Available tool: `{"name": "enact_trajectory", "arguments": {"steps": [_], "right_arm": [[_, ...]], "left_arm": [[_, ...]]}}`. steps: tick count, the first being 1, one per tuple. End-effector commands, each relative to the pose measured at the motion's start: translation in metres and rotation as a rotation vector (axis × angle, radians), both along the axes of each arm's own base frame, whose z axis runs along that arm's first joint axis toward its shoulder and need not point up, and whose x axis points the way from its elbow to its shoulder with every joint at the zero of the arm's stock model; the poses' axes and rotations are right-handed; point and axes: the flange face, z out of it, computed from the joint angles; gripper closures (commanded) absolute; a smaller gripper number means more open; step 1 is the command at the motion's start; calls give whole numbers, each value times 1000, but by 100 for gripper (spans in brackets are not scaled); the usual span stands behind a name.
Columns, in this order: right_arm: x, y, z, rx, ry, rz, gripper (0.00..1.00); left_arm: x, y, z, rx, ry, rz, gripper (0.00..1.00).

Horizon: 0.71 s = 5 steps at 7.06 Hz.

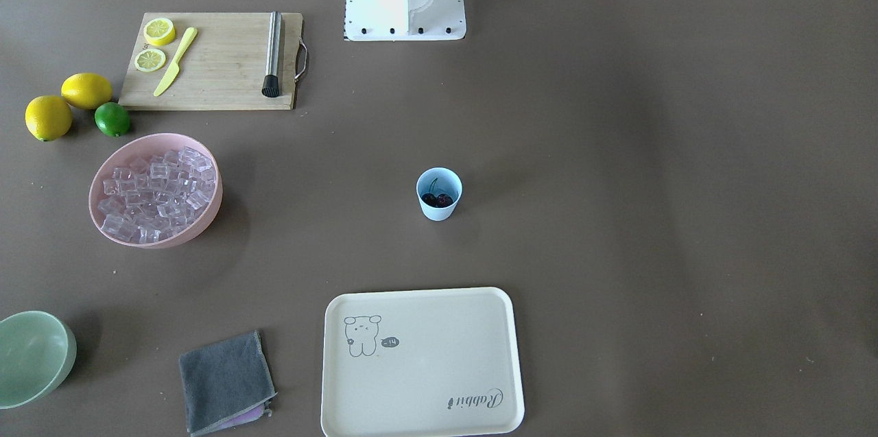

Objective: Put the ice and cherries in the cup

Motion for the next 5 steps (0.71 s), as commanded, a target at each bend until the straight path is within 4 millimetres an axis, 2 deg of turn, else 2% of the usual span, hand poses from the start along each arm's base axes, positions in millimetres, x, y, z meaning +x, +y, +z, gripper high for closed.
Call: {"name": "enact_trajectory", "arguments": {"steps": [1, 4, 5], "right_arm": [[7, -1, -3, 1, -9, 7, 0], [9, -1, -2, 3, -5, 15, 0], [10, -1, -2, 4, -2, 19, 0]], "left_arm": [[2, -35, -10, -67, -1, 4, 2], [3, -46, -25, -38, 1, 7, 2], [4, -60, -34, -39, 10, 9, 2]]}}
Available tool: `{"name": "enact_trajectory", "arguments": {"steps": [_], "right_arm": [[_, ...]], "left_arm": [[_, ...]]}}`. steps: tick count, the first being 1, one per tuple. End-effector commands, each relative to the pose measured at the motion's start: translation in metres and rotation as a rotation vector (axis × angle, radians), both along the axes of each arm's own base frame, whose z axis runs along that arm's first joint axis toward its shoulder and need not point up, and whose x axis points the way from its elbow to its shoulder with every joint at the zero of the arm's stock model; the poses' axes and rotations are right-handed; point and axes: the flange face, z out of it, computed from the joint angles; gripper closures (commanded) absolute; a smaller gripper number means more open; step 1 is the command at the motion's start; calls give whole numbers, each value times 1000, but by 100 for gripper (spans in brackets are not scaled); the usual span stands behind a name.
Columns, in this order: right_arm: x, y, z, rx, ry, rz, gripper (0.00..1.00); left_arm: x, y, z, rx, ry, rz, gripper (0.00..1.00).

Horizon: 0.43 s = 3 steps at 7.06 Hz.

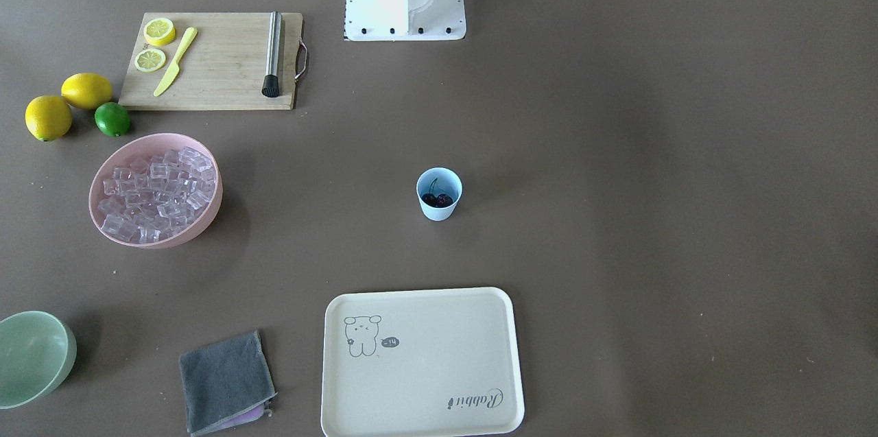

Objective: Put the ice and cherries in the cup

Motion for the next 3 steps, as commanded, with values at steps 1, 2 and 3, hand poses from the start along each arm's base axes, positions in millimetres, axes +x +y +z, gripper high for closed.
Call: {"name": "enact_trajectory", "arguments": {"steps": [1, 2, 3], "right_arm": [[9, 0, -1, 4, 1, 17, 0], [30, 14, -5, 11, -9, 45, 0], [36, 32, -10, 21, -17, 47, 0]], "left_arm": [[1, -14, -7, 6, -2, 4, 2], [1, -14, -4, 0, 4, 4, 2], [-3, -12, -13, 18, 9, -1, 2]]}}
